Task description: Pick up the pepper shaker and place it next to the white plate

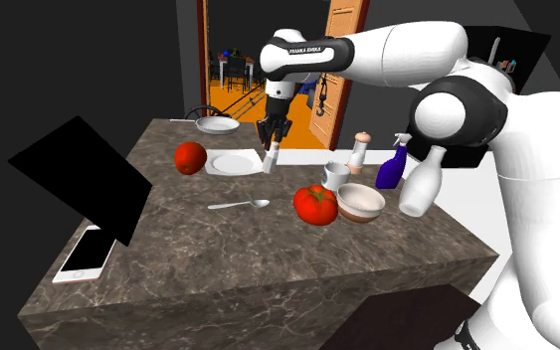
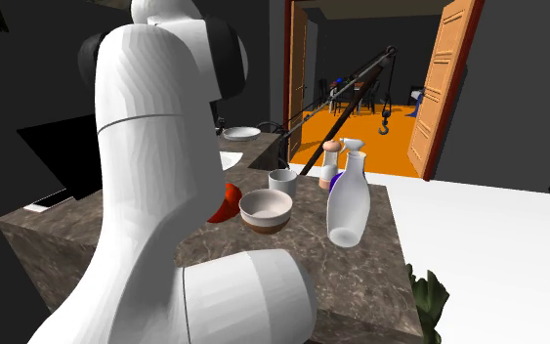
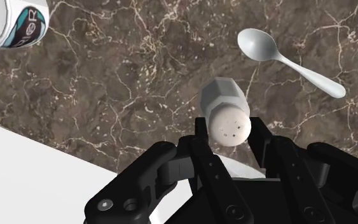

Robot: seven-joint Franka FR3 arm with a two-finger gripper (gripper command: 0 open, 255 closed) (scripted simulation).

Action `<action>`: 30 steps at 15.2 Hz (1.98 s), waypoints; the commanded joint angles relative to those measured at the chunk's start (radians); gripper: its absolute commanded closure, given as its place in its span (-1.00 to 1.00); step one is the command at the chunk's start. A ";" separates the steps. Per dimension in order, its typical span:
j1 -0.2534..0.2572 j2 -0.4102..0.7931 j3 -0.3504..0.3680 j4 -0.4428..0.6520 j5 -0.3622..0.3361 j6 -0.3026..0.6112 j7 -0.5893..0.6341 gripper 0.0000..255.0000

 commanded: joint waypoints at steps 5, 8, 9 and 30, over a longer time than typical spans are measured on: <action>0.006 0.003 0.002 -0.079 0.003 0.082 -0.009 1.00; 0.008 0.009 0.003 -0.111 0.006 0.119 -0.013 1.00; 0.009 0.011 0.003 -0.121 0.007 0.131 -0.015 1.00; 0.006 0.014 0.003 -0.119 0.008 0.132 -0.018 -1.00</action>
